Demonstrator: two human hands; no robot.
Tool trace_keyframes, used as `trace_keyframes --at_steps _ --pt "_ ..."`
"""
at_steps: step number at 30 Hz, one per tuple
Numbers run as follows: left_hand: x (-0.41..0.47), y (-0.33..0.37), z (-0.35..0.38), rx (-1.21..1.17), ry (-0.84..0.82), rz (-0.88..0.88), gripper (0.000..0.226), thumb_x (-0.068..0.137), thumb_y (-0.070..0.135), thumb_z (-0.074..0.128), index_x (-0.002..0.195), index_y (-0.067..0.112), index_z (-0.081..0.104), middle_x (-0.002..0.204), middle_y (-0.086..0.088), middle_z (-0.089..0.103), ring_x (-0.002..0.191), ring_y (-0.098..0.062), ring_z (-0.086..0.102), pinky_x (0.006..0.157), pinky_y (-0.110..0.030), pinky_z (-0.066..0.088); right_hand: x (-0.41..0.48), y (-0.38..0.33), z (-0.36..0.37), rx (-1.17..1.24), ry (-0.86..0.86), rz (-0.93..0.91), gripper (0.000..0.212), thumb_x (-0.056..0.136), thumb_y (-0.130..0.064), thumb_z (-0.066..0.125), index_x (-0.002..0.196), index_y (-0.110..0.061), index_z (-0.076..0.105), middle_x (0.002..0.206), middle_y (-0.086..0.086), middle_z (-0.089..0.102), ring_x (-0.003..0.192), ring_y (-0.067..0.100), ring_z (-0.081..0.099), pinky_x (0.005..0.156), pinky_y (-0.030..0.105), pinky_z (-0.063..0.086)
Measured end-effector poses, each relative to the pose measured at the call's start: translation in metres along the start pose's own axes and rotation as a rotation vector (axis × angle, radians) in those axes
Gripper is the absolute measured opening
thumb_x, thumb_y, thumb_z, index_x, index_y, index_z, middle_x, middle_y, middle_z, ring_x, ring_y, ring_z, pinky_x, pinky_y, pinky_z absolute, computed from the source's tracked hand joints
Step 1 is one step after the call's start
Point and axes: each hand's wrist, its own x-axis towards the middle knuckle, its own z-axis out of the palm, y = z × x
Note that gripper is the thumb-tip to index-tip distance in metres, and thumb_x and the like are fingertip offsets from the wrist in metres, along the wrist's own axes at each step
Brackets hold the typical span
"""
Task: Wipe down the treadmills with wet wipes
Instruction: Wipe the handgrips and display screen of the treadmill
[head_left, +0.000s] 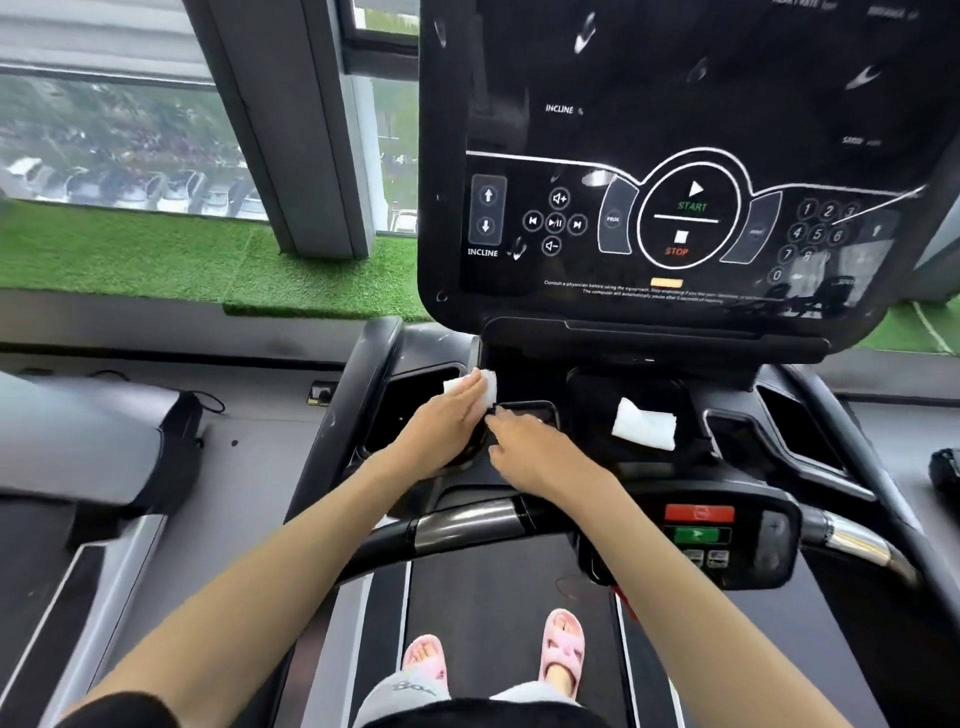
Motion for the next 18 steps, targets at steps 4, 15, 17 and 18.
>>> trace_keyframes --at_steps 4,15,17,18 --pt "-0.037 -0.017 0.006 -0.008 -0.058 0.063 0.047 0.103 0.022 0.041 0.149 0.019 0.034 0.156 0.006 0.025 0.138 -0.025 0.038 0.111 -0.039 0.034 -0.002 0.0 0.006 0.006 0.008 0.036 0.032 0.095 -0.008 0.038 0.125 -0.004 0.048 0.128 0.014 0.051 0.114 0.031 0.052 0.08 0.033 0.039" --pt "-0.035 -0.008 -0.007 0.053 -0.056 0.091 0.051 0.099 0.015 0.046 0.148 0.023 0.035 0.155 0.009 0.031 0.137 -0.018 0.039 0.112 -0.028 0.03 -0.003 -0.001 0.013 -0.048 0.032 0.069 0.045 0.093 -0.004 0.039 0.137 -0.009 0.042 0.147 0.009 0.036 0.127 0.034 0.042 0.095 0.041 0.043" --pt "-0.061 -0.022 -0.012 0.123 -0.098 0.172 0.049 0.099 0.018 0.048 0.147 0.022 0.039 0.152 0.01 0.037 0.132 -0.019 0.045 0.107 -0.033 0.038 -0.003 -0.003 0.012 -0.045 0.031 0.077 0.044 0.093 -0.003 0.038 0.137 -0.008 0.042 0.15 0.009 0.034 0.131 0.033 0.039 0.098 0.041 0.041" --pt "-0.073 -0.032 -0.016 0.148 -0.106 0.202 0.048 0.099 0.019 0.05 0.146 0.021 0.041 0.15 0.01 0.039 0.131 -0.019 0.046 0.104 -0.035 0.041 -0.003 -0.005 0.011 -0.032 0.03 0.074 0.045 0.093 -0.002 0.037 0.137 -0.007 0.042 0.152 0.009 0.032 0.134 0.032 0.036 0.101 0.042 0.039"
